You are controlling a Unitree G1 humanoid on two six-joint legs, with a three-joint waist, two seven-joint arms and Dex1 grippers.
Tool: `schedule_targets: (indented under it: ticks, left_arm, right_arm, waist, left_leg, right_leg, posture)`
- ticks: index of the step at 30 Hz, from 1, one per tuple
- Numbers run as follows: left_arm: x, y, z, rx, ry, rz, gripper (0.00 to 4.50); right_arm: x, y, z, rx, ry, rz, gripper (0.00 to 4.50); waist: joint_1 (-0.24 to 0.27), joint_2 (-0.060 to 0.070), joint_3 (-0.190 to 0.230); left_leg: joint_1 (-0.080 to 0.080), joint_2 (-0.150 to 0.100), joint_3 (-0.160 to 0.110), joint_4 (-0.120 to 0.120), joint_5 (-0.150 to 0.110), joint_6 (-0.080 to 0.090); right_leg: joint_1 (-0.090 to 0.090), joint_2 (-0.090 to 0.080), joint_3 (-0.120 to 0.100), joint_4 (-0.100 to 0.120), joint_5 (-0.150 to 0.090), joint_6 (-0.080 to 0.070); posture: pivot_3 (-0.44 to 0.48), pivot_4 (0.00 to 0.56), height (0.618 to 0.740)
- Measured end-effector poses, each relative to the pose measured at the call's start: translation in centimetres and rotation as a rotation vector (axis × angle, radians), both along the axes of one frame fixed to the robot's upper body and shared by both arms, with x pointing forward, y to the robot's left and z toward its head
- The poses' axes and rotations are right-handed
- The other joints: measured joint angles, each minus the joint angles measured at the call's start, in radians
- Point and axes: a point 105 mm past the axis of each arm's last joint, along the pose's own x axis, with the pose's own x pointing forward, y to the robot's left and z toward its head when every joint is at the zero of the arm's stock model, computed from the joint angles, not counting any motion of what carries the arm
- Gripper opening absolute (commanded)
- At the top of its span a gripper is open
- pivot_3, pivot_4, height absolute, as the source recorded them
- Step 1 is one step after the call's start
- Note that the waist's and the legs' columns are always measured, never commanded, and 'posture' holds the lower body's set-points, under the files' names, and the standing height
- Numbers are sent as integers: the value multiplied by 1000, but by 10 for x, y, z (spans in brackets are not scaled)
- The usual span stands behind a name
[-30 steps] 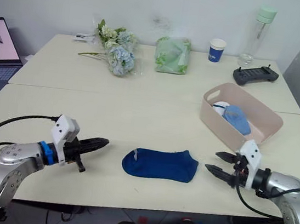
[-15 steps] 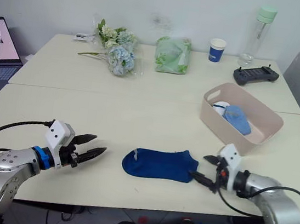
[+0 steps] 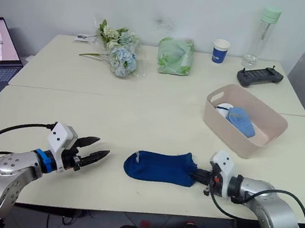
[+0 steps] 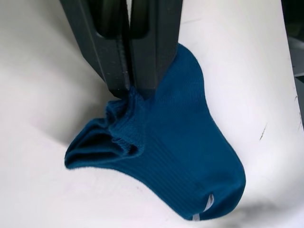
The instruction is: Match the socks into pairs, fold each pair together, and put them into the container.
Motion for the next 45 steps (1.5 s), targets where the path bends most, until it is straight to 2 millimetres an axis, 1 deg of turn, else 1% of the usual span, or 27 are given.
schedule_targets:
  ticks: [3, 6, 8, 9, 11, 12, 14, 18, 20, 21, 25, 28, 31, 33, 35, 37, 42, 45]
  left_arm:
    - [-1, -22, 4, 0, -11, -96, 3069]
    - [4, -50, 18, -6, -49, -211, 3069]
    - [5, -70, 27, -22, -77, -281, 3069]
    - [6, -77, 28, -25, -80, -305, 3069]
    - [12, -100, 31, -48, -96, -376, 2694]
    - [14, -115, 34, -67, -106, -423, 2479]
    - [14, -133, 36, -68, -117, -506, 1957]
    - [19, -141, 37, -44, -116, -554, 717]
    - [19, -145, 32, -33, -100, -574, 136]
    - [18, -147, 28, -25, -89, -585, 62]
    - [21, -158, 8, -25, -40, -599, 62]
    - [19, -169, -8, 7, -8, -632, 62]
    - [23, -163, -28, 109, -1, -643, 62]
    - [26, -165, -28, 159, -40, -672, 62]
    - [30, -167, -30, 170, -53, -676, 62]
    - [32, -169, -31, 172, -69, -683, 62]
    - [29, -167, -32, 154, -63, -680, 62]
    - [26, -165, -32, 145, -56, -679, 62]
  right_arm:
    - [7, -10, 2, -9, 13, -3, 20]
    - [18, -20, 12, -20, -2, -3, 20]
    - [21, -24, 14, -22, -2, 10, 20]
    - [22, -25, 14, -20, 2, 13, 20]
    - [26, -30, 12, -26, 19, 20, 0]
    - [30, -31, 14, -28, 12, 24, 0]
    - [35, -31, 20, -35, -20, 38, 0]
    - [35, -31, 17, -36, -4, 53, 0]
    - [34, -30, 15, -38, -1, 66, 0]
    - [34, -31, 15, -37, -1, 66, 0]
    - [37, -34, 13, -45, -5, 58, 0]
    - [39, -32, 15, -51, -17, 69, 0]
    - [38, -31, 15, -48, -15, 76, 0]
    - [38, -30, 15, -43, -8, 77, 0]
    - [34, -25, 18, -23, 2, 99, 0]
    - [27, -14, 28, 17, 13, 152, 0]
    - [18, 10, 63, 147, 25, 226, 0]
    - [10, 29, 71, 231, 72, 264, 0]
  waist:
    - [3, 0, 0]
    - [8, 0, 0]
    - [7, 0, 0]
    - [7, 0, 0]
    - [9, 0, 0]
    - [10, 0, 0]
    - [9, 0, 0]
    - [1, 0, 0]
    - [0, 0, 0]
    - [0, 0, 0]
    - [1, 0, 0]
    - [1, 0, 0]
    - [0, 0, 0]
    - [2, 0, 0]
    - [4, 0, -1]
    - [4, 0, -1]
    - [3, 0, -1]
    - [2, 0, -1]
  left_leg:
    - [0, -1, 0, 0, 0, 0]
    - [0, -2, 0, 1, 0, 0]
    - [0, -2, 0, 0, 0, 0]
    - [0, -2, 0, 0, 0, 0]
    - [-1, -3, 1, 1, 0, 0]
    - [-1, -3, 1, 1, 0, 0]
    - [-1, -3, 1, 1, 0, 0]
    - [-1, -1, 1, 0, 0, 0]
    - [-1, -2, 1, 0, 0, 0]
    - [-1, -2, 1, 1, 0, 0]
    - [-1, -3, 1, 1, 0, 0]
    - [-1, -2, 1, 1, 0, 0]
    - [-1, -2, 1, 1, 0, -1]
    - [0, -3, 1, 1, 0, -1]
    - [0, -2, 0, 2, 0, 0]
    - [0, -2, 0, 2, 0, 0]
    - [0, -2, -1, 2, 0, 0]
    - [0, -2, -2, 1, 0, 0]
  right_leg:
    - [0, 0, 0, 0, 0, 0]
    - [1, 0, 0, 0, 0, 0]
    - [0, 0, 0, -1, 0, 0]
    - [0, 0, 0, -1, 0, 0]
    - [0, 0, 0, 0, 0, 0]
    - [0, 0, 0, 0, 0, 0]
    - [0, 0, 0, 0, 0, 0]
    - [-2, 1, 0, 0, 0, 0]
    - [-1, 1, 1, 0, 0, 0]
    - [-1, 1, 1, 0, 0, 0]
    - [-1, 1, 1, 0, 0, 0]
    - [-1, 1, 1, 0, 0, 0]
    - [-1, 1, 1, 1, 0, 0]
    - [0, 0, 1, 0, 0, 0]
    - [1, 0, 1, 0, 0, 0]
    - [1, 0, 0, 0, 0, 0]
    - [1, 0, 0, 0, 0, 0]
    - [1, 0, -1, 1, 0, 0]
  posture:
    - [0, 150, 740]
    - [0, 150, 740]
    - [0, 150, 740]
    - [0, 150, 740]
    - [0, 150, 740]
    - [0, 150, 740]
    - [0, 150, 740]
    - [0, 150, 740]
    - [0, 150, 740]
    - [0, 150, 740]
    - [0, 150, 740]
    - [0, 150, 740]
    - [0, 150, 740]
    - [0, 150, 740]
    - [0, 150, 740]
    - [0, 150, 740]
    - [0, 150, 740]
    - [0, 150, 740]
